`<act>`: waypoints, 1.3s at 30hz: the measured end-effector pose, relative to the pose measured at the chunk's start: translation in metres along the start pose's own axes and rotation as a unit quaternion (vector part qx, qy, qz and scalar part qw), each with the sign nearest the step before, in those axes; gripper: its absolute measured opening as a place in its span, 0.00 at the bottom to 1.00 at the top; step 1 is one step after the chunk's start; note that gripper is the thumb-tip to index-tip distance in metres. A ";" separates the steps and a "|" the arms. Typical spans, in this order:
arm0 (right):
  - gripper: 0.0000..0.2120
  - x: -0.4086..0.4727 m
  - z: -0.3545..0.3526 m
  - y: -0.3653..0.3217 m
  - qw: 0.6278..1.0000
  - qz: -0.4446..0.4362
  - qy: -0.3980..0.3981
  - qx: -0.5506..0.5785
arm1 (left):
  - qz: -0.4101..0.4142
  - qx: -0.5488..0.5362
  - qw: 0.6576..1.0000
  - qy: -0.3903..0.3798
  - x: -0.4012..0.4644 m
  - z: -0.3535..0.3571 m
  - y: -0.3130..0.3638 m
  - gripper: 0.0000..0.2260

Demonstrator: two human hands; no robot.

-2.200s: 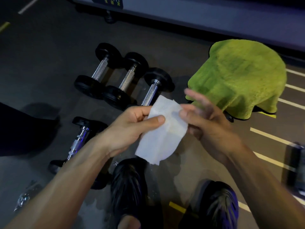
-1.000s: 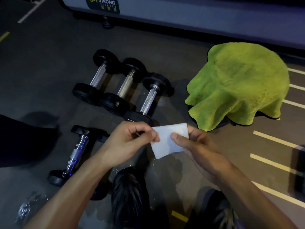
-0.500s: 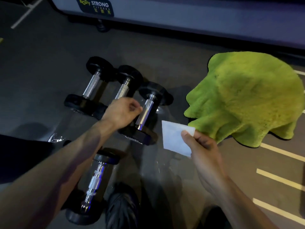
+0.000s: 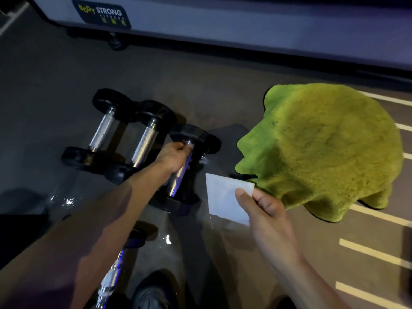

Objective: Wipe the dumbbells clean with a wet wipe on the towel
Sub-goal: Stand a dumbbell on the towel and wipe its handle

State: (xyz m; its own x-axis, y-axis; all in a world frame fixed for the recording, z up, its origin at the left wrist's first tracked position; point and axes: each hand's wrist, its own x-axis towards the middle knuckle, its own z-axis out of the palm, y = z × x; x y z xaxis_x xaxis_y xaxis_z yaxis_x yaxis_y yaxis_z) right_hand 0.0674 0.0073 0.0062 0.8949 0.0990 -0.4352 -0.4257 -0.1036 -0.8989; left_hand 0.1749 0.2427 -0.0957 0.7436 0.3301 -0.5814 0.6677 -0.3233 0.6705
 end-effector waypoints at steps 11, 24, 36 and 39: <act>0.18 -0.030 -0.031 -0.026 0.992 -0.092 0.055 0.061 | 0.150 -0.114 0.981 0.039 -0.125 -0.021 0.026 0.09; 0.33 -0.077 -0.127 -0.077 0.921 -0.175 0.323 0.127 | 0.351 -0.324 0.876 -0.073 -0.253 0.000 0.252 0.09; 0.20 -0.074 -0.160 -0.113 0.892 -0.287 0.340 -0.077 | 0.351 -0.308 0.881 -0.071 -0.243 0.061 0.255 0.14; 0.19 -0.053 -0.144 -0.129 0.885 -0.316 0.296 -0.173 | 0.355 -0.298 0.884 -0.059 -0.238 0.059 0.253 0.16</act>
State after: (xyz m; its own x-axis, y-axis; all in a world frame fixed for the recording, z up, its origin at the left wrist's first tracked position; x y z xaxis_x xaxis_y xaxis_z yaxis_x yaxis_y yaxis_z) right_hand 0.0944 -0.1272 0.1519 0.8965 -0.2789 0.3443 0.1605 -0.5199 -0.8390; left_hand 0.1688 0.0295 0.1854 0.9900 0.1260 0.0633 -0.0790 0.1242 0.9891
